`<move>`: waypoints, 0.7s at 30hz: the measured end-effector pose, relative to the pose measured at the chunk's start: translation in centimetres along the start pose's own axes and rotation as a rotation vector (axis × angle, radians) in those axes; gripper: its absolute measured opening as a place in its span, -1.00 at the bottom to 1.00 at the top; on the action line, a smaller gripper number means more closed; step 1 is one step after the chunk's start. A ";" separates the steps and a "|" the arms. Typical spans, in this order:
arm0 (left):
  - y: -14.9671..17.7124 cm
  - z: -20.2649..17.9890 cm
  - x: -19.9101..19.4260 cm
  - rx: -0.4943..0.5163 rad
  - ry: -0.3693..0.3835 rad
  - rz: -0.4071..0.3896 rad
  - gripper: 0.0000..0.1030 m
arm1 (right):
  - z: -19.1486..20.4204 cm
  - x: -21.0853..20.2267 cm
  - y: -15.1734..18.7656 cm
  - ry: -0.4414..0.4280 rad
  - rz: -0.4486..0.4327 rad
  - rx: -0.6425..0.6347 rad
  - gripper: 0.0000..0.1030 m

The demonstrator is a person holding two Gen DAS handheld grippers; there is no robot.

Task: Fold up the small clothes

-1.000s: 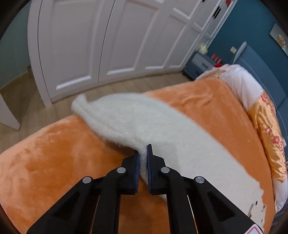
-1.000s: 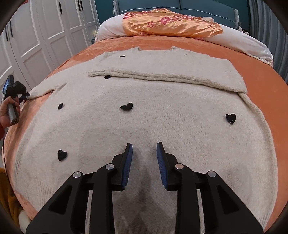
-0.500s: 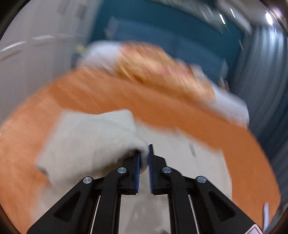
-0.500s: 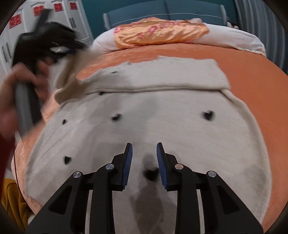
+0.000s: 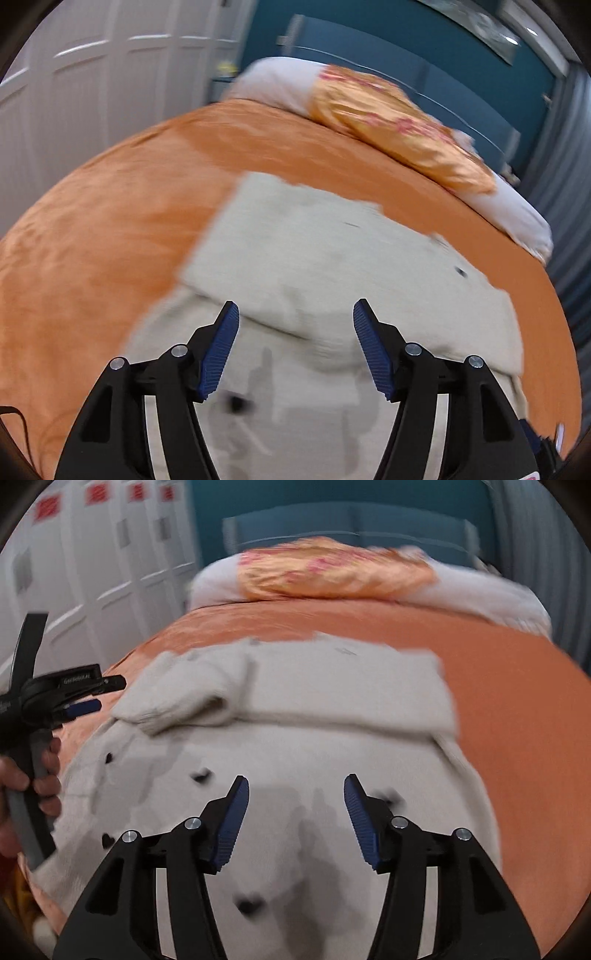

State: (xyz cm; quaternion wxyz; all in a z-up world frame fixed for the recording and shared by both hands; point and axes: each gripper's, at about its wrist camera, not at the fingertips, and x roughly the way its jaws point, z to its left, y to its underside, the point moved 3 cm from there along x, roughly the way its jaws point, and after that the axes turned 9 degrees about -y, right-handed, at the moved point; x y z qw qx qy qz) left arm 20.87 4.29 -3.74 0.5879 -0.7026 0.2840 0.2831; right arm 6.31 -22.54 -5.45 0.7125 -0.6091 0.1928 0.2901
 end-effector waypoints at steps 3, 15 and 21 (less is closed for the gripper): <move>-0.6 2.7 1.8 -0.036 -0.042 0.039 0.19 | 3.8 3.1 -2.0 -0.020 0.000 -0.172 0.01; 1.6 7.4 5.7 -0.056 -0.114 0.121 0.19 | 13.1 15.5 -4.3 -0.055 0.138 -0.706 -0.18; 1.2 7.7 4.9 -0.083 -0.087 0.108 0.19 | 5.8 11.9 -10.3 -0.196 -0.032 -0.123 -0.85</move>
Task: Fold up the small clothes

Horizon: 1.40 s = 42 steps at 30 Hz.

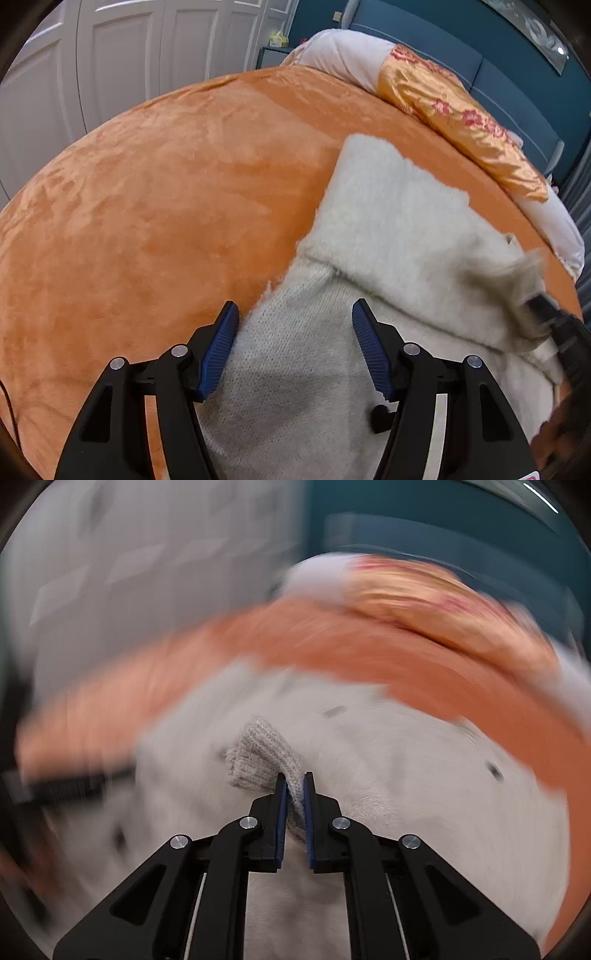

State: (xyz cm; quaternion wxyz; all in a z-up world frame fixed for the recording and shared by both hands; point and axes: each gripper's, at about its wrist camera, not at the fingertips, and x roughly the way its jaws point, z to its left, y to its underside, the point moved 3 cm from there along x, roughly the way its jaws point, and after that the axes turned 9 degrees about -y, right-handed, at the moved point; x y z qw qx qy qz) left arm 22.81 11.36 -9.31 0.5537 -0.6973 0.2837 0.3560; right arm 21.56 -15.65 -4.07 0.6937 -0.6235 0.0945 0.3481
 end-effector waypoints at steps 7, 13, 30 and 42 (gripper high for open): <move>-1.4 -2.4 -1.4 -0.064 0.161 0.028 0.19 | -16.3 -7.4 7.0 0.266 -0.069 0.658 -0.80; -1.2 -3.9 0.6 -0.123 0.163 0.090 0.19 | -16.7 -9.8 7.7 0.246 -0.128 0.643 -0.08; -4.1 -4.0 1.2 -0.090 0.055 -0.069 -0.91 | -13.0 -10.4 2.9 0.158 -0.269 0.411 -0.85; -2.2 -4.6 3.9 -0.037 -0.002 -0.009 -0.77 | -16.1 -8.1 7.5 0.289 -0.049 0.508 -0.66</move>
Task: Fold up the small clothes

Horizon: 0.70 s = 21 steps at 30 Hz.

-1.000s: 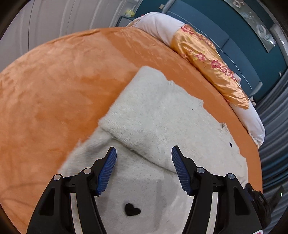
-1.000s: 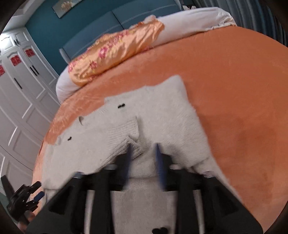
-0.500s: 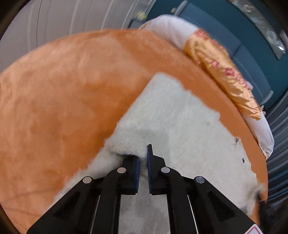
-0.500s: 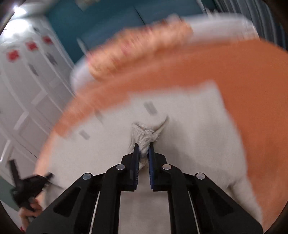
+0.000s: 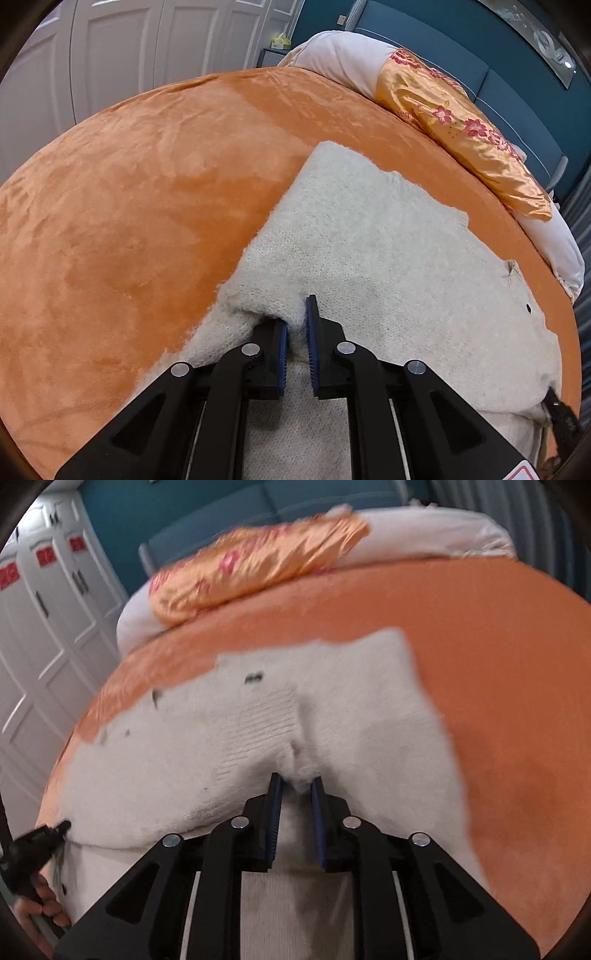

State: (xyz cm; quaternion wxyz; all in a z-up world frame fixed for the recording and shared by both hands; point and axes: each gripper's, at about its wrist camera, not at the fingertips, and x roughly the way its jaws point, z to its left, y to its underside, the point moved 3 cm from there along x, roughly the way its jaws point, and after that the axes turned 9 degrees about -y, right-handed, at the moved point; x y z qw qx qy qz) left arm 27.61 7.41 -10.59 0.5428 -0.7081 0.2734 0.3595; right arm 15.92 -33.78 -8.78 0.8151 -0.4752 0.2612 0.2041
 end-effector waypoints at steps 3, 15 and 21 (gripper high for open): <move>0.2 -0.1 0.1 0.010 -0.004 -0.012 -0.75 | 1.3 -2.9 0.0 -0.023 -0.090 -0.032 -0.65; 0.6 -0.3 0.1 0.035 -0.019 -0.032 -0.70 | 0.7 1.5 0.5 0.026 0.061 -0.141 -0.85; 1.0 0.3 -1.3 0.058 0.007 -0.014 -0.54 | -3.4 -6.0 1.5 0.007 0.002 0.022 -0.90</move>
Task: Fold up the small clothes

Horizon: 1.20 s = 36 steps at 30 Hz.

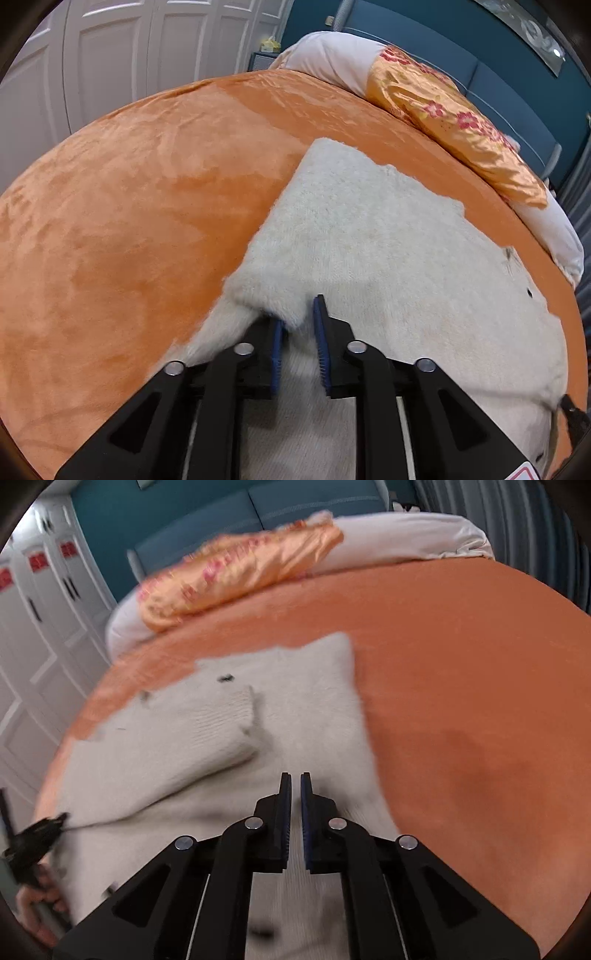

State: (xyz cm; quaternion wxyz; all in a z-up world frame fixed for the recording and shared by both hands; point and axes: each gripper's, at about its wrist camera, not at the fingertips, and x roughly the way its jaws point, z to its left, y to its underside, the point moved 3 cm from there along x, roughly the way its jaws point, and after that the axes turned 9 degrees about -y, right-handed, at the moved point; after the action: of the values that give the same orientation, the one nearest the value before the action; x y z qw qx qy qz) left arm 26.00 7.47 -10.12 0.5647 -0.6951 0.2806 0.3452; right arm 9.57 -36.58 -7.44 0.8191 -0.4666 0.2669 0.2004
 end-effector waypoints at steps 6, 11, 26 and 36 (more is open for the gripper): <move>4.4 3.7 -7.8 0.084 0.027 0.001 0.01 | 0.7 -11.7 6.3 -0.029 -0.008 -0.072 -0.51; 10.1 7.6 -13.7 0.158 -0.004 0.062 0.13 | 2.2 -18.5 13.7 -0.043 0.133 -0.168 -0.20; 18.3 10.9 -15.9 0.002 0.003 0.219 0.41 | 0.4 -18.6 18.9 0.095 0.236 0.073 0.05; 16.6 10.2 -14.6 0.012 0.016 0.183 0.22 | 0.1 -15.5 19.2 0.045 0.277 0.129 -0.01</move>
State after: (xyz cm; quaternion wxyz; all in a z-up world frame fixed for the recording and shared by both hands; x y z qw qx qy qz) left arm 2.59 14.03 -9.60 0.5326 -0.6658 0.3495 0.3883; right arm -13.53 -28.45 -10.30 0.8058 -0.3759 0.3592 0.2835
